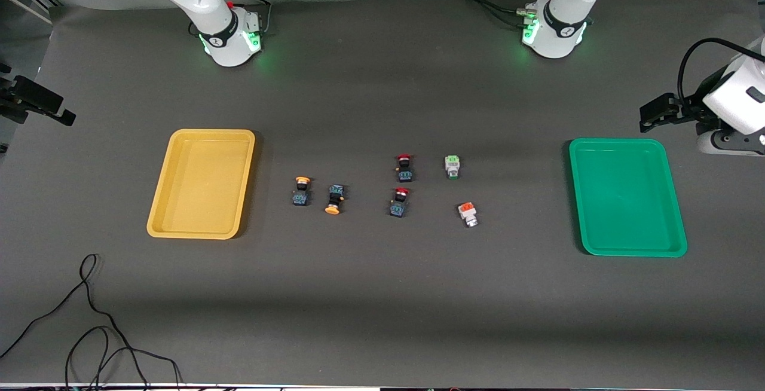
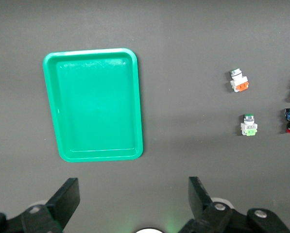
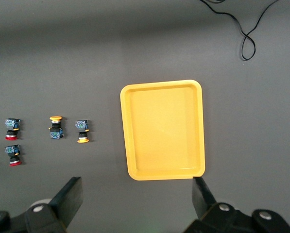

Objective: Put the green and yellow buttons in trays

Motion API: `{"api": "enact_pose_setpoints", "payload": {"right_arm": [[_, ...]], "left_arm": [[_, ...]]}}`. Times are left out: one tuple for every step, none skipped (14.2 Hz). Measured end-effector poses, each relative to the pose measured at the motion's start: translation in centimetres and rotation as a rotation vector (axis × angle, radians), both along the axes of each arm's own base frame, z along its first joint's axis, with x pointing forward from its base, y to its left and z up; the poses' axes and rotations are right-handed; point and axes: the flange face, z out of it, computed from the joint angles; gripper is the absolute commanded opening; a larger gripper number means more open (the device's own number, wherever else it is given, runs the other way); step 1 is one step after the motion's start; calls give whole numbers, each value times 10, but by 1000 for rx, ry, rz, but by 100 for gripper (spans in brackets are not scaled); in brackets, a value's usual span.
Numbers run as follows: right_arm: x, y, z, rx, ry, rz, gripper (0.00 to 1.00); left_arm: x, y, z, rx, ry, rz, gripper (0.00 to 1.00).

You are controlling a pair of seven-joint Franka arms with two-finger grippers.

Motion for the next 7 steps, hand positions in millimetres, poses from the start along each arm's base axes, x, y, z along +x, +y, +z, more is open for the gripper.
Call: {"api": "enact_pose_setpoints", "payload": {"right_arm": [[0,0,0,0,0,1,100],[0,0,0,0,0,1,100],[0,0,0,0,1,1,100],[0,0,-2,0,4,1,100],[0,0,-6,1,13,1,100],[0,0,-11,2,25,2,100],[1,0,-15,1,35,2,100]], "left_arm": [[0,0,0,0,0,0,100],[0,0,-1,0,2,0,100],[1,0,-2,0,3,0,100],[1,0,-3,1,5,0,100],[2,0,-4,1,7,0,100],[3,0,-6,1,10,1,100],[4,-1,-7,2,13,0,100]]}}
